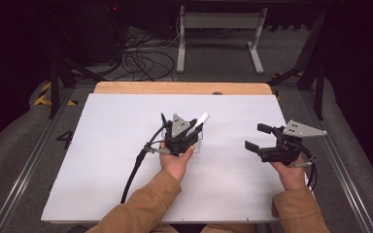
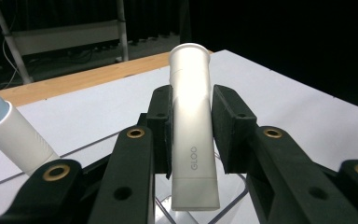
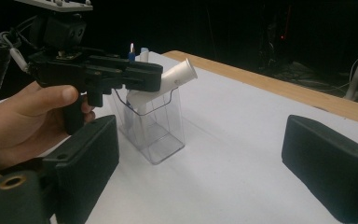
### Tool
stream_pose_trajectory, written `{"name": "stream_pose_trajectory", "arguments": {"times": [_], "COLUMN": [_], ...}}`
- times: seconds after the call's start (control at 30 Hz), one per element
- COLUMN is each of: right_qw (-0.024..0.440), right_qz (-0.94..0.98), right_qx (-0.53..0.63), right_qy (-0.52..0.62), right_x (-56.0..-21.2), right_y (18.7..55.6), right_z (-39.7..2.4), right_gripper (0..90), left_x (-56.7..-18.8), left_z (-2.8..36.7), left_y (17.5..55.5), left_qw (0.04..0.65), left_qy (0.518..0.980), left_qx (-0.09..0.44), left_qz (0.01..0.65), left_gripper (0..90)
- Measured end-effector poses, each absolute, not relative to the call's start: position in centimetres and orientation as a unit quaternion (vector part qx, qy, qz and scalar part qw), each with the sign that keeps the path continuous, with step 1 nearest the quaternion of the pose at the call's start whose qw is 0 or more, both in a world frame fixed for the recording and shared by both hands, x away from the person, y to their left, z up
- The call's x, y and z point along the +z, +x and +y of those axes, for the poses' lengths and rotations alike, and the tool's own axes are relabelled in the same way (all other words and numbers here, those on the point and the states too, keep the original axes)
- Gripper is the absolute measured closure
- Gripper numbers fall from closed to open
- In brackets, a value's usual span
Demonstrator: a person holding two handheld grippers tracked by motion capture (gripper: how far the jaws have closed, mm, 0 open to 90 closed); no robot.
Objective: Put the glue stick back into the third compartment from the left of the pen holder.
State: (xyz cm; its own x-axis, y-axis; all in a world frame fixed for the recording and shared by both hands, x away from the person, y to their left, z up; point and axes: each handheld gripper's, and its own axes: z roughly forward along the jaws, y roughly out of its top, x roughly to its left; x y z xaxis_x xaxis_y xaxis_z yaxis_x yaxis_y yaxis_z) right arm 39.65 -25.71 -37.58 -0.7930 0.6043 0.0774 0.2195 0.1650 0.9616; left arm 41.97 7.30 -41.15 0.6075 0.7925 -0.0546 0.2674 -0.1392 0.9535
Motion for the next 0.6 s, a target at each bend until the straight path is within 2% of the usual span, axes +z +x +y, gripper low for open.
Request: {"name": "stream_pose_trajectory", "arguments": {"times": [0.6], "right_qw": [0.162], "right_qz": [0.747], "right_qx": [0.582], "right_qy": [0.278], "right_x": [-37.62], "right_y": [39.68], "right_z": [-25.67], "right_gripper": [11.3], "left_x": [-41.32], "left_z": [7.48], "left_y": [41.67], "left_qw": [0.535], "left_qy": [0.726], "left_qx": [0.218], "left_qz": [0.373], "left_gripper": [69.4]}}
